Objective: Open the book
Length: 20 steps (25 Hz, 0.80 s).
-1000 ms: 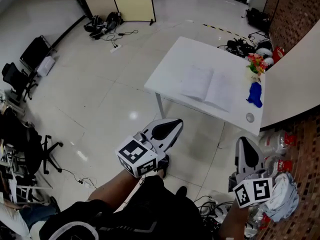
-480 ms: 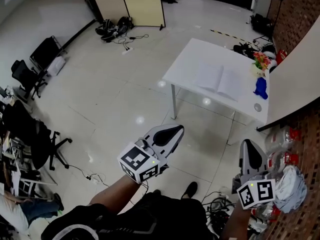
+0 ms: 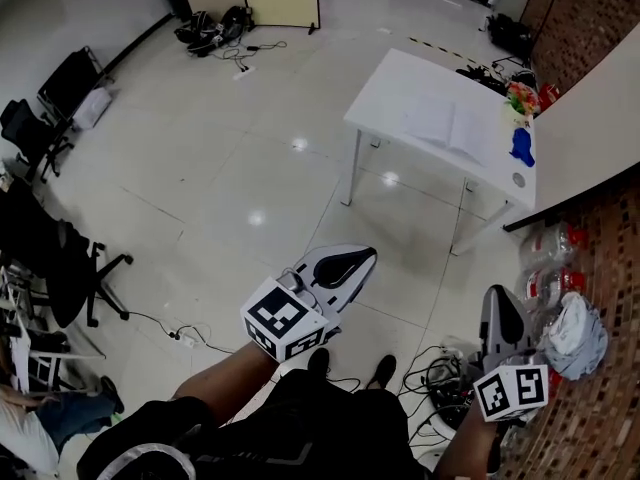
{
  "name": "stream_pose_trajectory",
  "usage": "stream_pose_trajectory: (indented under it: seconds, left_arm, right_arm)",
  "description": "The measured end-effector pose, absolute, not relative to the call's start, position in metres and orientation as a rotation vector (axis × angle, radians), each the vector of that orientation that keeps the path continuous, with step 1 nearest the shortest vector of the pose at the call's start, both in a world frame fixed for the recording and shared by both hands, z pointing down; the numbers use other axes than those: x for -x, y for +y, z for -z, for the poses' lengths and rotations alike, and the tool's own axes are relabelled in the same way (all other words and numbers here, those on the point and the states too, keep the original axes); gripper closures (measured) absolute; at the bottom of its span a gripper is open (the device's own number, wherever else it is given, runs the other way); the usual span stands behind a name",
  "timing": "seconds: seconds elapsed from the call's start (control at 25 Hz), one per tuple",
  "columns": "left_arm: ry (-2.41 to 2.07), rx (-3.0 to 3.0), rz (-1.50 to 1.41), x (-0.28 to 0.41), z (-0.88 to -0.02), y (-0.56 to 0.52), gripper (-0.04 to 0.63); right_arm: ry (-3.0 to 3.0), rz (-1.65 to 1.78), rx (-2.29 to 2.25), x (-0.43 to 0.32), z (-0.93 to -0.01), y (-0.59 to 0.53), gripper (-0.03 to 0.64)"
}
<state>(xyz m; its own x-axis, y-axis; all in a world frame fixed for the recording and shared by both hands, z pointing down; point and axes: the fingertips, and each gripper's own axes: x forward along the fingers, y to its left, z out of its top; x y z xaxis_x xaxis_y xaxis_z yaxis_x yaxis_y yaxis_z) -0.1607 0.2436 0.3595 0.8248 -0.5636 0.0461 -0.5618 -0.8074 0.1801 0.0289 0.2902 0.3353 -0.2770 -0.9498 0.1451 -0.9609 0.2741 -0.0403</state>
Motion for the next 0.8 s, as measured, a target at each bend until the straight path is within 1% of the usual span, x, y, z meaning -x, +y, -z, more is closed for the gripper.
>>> stream_pose_trajectory:
  seconds: [0.28,0.68,0.8]
  left_arm:
    - [-0.907,-2.846,0.05,0.151,-0.342,0.303,0.6]
    - [-1.047,-2.827,0.025,0.097,-0.331,0.409,0.6]
    - [-1.042,-2.852,-0.012,0.101,-0.322,0.433,0.6]
  right_arm:
    - [-2.47,-0.129,-1.836,-0.033,-0.321,0.35,0.612]
    - [-2.511,-0.113,-1.843,-0.106,-0.316,0.456,0.613]
    - [-2.528,-0.121,-1.846,-0.1,-0.313,0.479,0.614]
